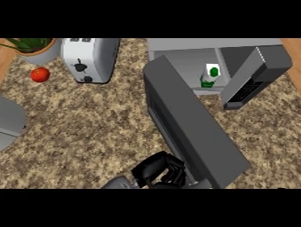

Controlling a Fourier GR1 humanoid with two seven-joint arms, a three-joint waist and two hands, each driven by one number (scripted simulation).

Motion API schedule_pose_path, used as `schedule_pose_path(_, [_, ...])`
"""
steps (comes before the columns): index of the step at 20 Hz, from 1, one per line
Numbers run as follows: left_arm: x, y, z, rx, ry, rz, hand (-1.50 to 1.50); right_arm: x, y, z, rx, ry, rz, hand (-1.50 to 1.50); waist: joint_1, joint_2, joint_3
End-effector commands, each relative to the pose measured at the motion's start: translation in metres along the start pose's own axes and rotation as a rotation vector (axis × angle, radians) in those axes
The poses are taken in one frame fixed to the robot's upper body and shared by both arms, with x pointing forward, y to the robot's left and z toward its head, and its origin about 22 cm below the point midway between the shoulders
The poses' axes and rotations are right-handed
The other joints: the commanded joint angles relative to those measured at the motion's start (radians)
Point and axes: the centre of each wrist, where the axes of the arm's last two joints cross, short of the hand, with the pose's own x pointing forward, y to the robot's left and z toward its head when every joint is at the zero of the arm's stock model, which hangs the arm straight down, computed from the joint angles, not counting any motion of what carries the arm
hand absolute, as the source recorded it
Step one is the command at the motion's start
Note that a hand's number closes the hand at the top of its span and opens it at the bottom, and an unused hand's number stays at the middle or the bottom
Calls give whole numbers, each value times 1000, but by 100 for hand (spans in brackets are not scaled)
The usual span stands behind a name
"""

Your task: Pick up the milk, place it into the microwave and close the microwave

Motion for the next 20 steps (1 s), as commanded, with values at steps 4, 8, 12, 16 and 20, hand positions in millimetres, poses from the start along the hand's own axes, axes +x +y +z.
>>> schedule_pose_path(4, [25,-20,-22,28,-69,6,-150,16,8,-29,95,-92,-104,-150,-49,4,-4])
schedule_pose_path(8, [37,-13,-32,103,-68,14,150,24,14,-38,149,-122,-104,-150,-92,8,-5])
schedule_pose_path(12, [50,-3,-46,116,-89,1,150,26,22,-45,179,-129,-131,-150,-123,18,-3])
schedule_pose_path(16, [68,4,-57,168,-145,-30,150,29,31,-53,240,-116,-140,-150,-145,21,-2])
schedule_pose_path(20, [81,19,-70,230,-187,-56,150,44,27,-70,275,-142,-136,-150,-185,29,-4])
